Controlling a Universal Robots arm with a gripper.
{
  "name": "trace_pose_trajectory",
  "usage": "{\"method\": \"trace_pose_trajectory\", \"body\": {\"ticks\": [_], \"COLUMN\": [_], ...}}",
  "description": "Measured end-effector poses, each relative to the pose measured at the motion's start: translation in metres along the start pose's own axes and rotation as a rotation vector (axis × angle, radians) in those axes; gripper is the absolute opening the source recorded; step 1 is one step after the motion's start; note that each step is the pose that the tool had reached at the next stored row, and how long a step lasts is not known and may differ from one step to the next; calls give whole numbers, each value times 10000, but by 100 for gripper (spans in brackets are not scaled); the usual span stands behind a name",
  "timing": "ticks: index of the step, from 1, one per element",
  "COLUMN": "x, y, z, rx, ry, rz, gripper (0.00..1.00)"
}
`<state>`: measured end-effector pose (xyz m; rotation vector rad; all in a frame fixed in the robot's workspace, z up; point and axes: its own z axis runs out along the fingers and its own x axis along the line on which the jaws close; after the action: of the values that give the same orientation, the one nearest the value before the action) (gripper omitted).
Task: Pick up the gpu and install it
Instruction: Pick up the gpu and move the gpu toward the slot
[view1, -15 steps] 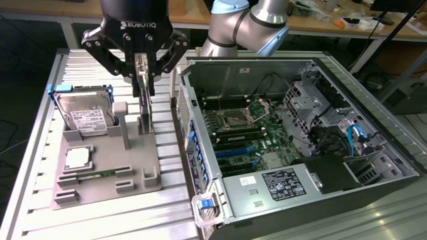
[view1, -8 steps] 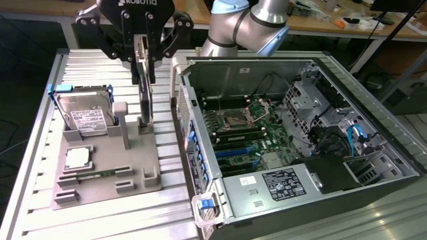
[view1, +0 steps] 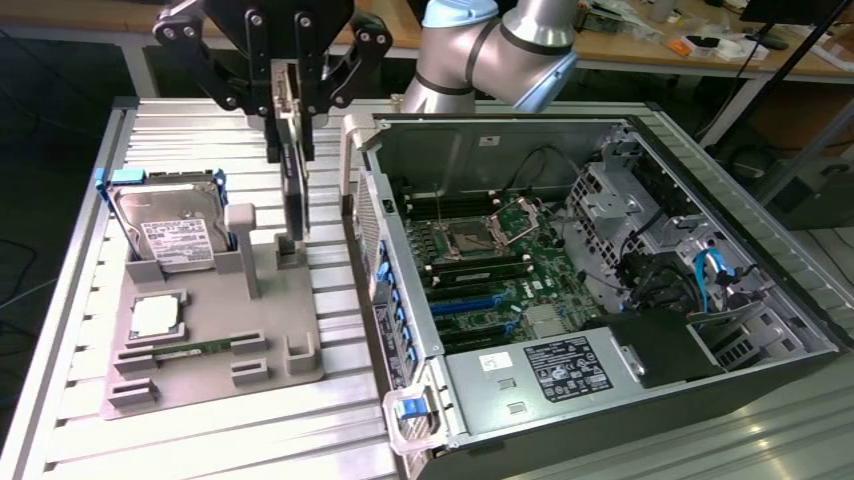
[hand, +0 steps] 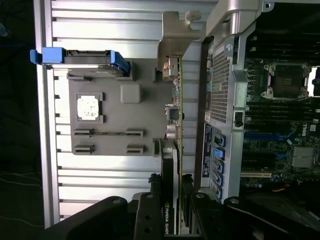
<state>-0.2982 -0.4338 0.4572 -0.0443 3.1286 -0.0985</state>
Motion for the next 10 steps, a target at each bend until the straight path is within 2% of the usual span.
{"method": "trace_pose_trajectory", "body": {"ticks": [10], "x": [-242], "y": [-6], "z": [40], "rx": [-1], "ry": [2], "rz": [51], "gripper": [27]}}
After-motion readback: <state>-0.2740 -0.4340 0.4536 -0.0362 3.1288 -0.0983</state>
